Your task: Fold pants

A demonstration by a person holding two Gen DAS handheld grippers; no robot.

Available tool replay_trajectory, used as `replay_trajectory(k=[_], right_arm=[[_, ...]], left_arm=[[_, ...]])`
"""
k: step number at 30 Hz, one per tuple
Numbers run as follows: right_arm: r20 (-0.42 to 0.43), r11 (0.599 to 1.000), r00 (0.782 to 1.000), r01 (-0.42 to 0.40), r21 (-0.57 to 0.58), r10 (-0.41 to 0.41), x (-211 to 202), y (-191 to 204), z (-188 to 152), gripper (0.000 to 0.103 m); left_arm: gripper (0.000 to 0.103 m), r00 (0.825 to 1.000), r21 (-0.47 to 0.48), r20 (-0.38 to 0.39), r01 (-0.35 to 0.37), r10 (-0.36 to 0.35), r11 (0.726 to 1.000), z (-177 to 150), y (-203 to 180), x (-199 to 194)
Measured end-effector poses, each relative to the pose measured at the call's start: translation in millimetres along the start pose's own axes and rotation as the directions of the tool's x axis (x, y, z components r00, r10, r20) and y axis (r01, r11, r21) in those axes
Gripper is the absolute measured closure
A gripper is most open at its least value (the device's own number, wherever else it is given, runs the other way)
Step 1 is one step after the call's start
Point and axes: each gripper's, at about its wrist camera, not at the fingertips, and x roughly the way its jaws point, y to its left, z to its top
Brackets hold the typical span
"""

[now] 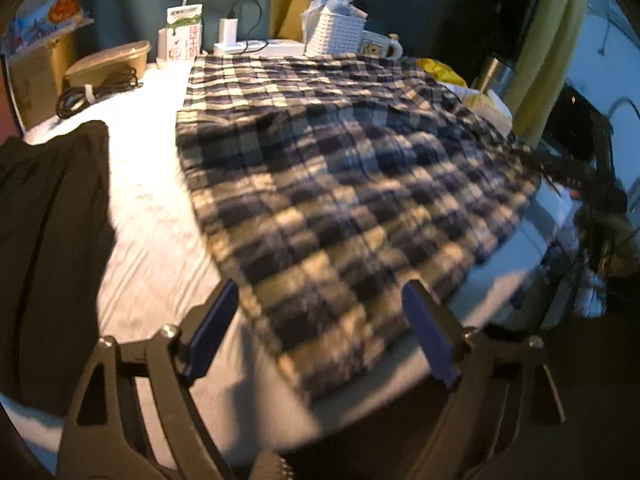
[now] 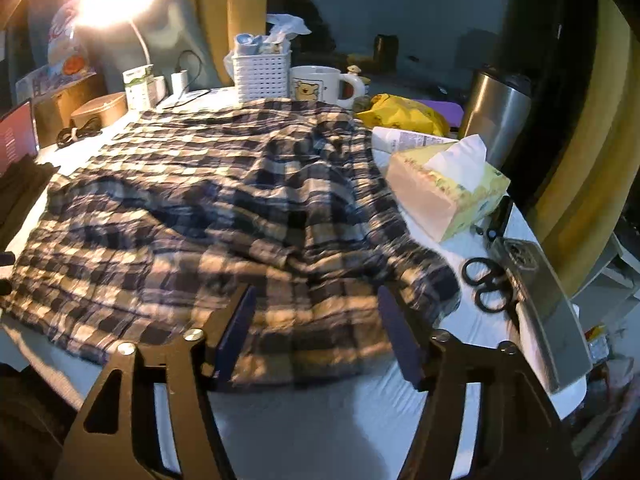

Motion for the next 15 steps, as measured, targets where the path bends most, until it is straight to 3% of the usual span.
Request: replay_trajectory(k=[5, 9, 15], right_arm=[[0.017, 1.000, 1.000, -0.009, -0.006, 0.009, -13.1, 8.4, -6.6, 0.034], [0.024, 1.000, 1.000, -0.005, -0.013, 0.005, -19.6, 9.1, -7.3, 0.034], [0.021, 1.000, 1.000, 0.012, 0.005, -0.012, -22.1, 0.9, -9.4, 0.034]], left_arm=[[0.017, 0.999, 0.086, -0.011, -0.035, 0.036, 0.996, -25.6, -13.4, -8.7], [0.017, 0.991, 0.164, -0.015, -0.127, 0.131, 0.978, -36.5, -22.7, -2.6], [0.017, 0.989, 0.123, 0.012, -0.150, 0.150, 0.981, -28.3, -19.5, 5.3]])
